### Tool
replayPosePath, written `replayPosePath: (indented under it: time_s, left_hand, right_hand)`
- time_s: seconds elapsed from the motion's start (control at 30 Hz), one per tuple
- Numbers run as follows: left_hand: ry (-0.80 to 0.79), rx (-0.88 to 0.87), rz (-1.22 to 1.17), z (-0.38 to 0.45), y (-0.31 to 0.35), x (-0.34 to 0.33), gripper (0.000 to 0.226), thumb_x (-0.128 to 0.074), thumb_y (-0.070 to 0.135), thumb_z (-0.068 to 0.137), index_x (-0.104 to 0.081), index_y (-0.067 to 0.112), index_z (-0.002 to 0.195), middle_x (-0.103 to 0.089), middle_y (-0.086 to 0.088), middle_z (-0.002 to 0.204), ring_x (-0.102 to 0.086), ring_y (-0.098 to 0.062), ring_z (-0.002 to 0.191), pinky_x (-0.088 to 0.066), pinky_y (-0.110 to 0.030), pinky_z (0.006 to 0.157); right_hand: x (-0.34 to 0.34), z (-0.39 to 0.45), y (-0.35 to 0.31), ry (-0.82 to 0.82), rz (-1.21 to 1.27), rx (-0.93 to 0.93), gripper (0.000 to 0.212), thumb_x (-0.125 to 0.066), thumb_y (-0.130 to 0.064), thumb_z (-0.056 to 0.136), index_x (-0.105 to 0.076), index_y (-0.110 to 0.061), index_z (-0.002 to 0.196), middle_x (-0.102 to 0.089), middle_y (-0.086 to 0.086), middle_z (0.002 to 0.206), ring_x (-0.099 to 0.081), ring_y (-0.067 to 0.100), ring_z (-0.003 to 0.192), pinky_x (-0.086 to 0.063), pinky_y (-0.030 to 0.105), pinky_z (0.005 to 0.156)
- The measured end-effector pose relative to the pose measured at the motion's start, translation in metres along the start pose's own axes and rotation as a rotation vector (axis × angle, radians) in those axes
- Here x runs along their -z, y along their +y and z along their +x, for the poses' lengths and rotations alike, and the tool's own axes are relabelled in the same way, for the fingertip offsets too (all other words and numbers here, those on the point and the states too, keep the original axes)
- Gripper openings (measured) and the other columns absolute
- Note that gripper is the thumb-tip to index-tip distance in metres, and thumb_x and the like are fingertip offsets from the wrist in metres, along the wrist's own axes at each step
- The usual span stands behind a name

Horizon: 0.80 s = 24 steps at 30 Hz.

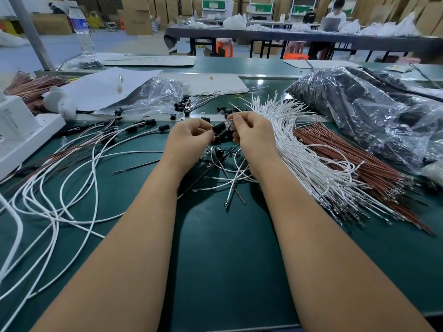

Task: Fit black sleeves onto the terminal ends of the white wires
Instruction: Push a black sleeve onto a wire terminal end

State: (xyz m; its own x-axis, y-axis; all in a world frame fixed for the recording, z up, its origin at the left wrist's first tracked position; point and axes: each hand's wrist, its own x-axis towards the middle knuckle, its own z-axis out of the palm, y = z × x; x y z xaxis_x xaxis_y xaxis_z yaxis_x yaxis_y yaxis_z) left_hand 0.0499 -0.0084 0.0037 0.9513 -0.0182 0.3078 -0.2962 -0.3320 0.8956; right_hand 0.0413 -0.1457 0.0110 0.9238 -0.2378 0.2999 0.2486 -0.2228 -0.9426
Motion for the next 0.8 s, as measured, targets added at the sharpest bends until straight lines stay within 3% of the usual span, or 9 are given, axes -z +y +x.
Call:
replayPosePath:
  time_s: [0.1, 0.33, 0.57, 0.8]
  left_hand:
    - [-0.006, 0.001, -0.007, -0.0006, 0.0006, -0.0007, 0.008, -0.061, 0.009, 0.089, -0.067, 0.013, 0.086, -0.069, -0.005, 0.075, -0.044, 0.001, 0.046, -0.037, -0.008, 0.047]
    - [-0.01, 0.005, -0.032, -0.0022, 0.0039, -0.0008, 0.009, -0.059, 0.007, 0.09, -0.068, 0.005, 0.09, -0.065, -0.004, 0.072, -0.043, 0.004, 0.04, -0.033, -0.006, 0.046]
    - [-0.003, -0.006, -0.018, -0.0033, 0.0058, -0.0007, 0.012, -0.058, 0.01, 0.091, -0.068, 0.005, 0.089, -0.065, -0.002, 0.072, -0.049, 0.007, 0.048, -0.037, -0.005, 0.052]
    - [-0.017, -0.045, 0.012, -0.0048, 0.005, 0.0, 0.013, -0.059, 0.012, 0.092, -0.068, 0.007, 0.084, -0.061, 0.006, 0.063, -0.047, 0.006, 0.042, -0.035, -0.005, 0.048]
  right_hand:
    - [-0.0001, -0.0005, 0.0004, -0.016, 0.032, -0.002, 0.02, -0.051, -0.013, 0.099, -0.066, -0.019, 0.088, -0.058, -0.003, 0.071, -0.051, 0.016, 0.069, -0.047, 0.035, 0.067]
    - [0.0008, -0.0003, 0.0021, -0.033, 0.058, 0.004, 0.023, -0.053, -0.008, 0.096, -0.067, -0.022, 0.083, -0.061, -0.001, 0.073, -0.053, 0.014, 0.068, -0.048, 0.031, 0.067]
    - [0.0033, 0.0011, 0.0023, -0.025, 0.059, 0.007, 0.021, -0.059, -0.007, 0.093, -0.066, -0.024, 0.083, -0.063, -0.003, 0.078, -0.057, 0.01, 0.071, -0.053, 0.027, 0.074]
    - [0.0067, -0.0004, 0.0016, -0.057, -0.019, 0.026, 0.018, -0.058, -0.006, 0.092, -0.068, -0.018, 0.084, -0.063, -0.004, 0.076, -0.057, 0.009, 0.07, -0.053, 0.028, 0.075]
